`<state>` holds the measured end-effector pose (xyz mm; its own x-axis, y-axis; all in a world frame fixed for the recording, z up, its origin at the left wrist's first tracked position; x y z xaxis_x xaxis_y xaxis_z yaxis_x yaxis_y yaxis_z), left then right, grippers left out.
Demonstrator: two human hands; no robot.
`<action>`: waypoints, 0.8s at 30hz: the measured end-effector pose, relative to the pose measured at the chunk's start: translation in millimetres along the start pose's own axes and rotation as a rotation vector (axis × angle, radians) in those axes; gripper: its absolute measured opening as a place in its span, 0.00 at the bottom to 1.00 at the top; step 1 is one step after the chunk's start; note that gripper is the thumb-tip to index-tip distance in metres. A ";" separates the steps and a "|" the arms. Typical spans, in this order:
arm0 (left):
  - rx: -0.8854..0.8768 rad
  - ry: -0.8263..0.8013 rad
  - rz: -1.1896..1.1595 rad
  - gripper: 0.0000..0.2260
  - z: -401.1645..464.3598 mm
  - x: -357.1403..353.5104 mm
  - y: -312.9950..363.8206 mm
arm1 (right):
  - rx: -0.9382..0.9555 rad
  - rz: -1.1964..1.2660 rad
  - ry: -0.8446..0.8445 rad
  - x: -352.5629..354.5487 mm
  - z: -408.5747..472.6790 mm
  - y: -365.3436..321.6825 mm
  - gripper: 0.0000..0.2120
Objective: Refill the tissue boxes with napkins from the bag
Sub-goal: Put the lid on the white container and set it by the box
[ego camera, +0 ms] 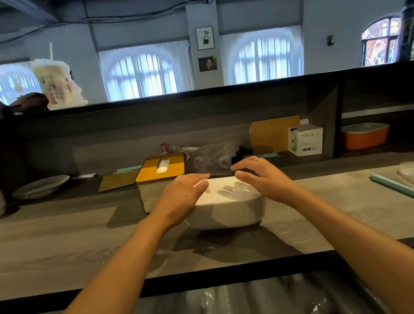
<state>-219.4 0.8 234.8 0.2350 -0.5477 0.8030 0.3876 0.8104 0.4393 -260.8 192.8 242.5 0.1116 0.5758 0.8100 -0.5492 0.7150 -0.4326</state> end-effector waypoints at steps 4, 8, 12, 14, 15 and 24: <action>0.097 -0.110 0.023 0.22 25.5 -11.5 5.6 | -0.079 -0.178 -0.005 -10.3 25.9 -9.0 0.22; 0.154 -0.288 0.251 0.23 38.2 -31.5 -5.3 | -0.149 -0.389 -0.318 -39.0 31.7 -0.3 0.26; 0.159 -0.303 0.321 0.24 38.2 -36.1 -10.4 | -0.162 -0.428 -0.365 -43.2 29.6 2.1 0.27; 0.156 -0.315 0.332 0.25 38.1 -37.5 -11.9 | -0.177 -0.464 -0.381 -43.8 28.1 2.2 0.28; 0.155 -0.320 0.338 0.25 38.3 -38.2 -12.5 | -0.182 -0.481 -0.390 -43.8 27.7 2.2 0.28; 0.199 -0.297 0.245 0.26 36.4 -35.2 -11.7 | -0.215 -0.457 -0.334 -41.4 27.7 3.6 0.28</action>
<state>-264.6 18.2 216.0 0.0208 -0.2742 0.9615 0.1657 0.9493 0.2671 -290.3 160.6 218.4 0.0113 0.0604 0.9981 -0.3236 0.9447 -0.0535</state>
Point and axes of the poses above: each hand's wrist, its own z-axis towards the middle knuckle, its own x-axis out of the back of the hand, y = z × x, the point moved 6 cm from there along z, towards the middle knuckle, and after that the axes turned 8 degrees about -z, right-handed, at the moved point
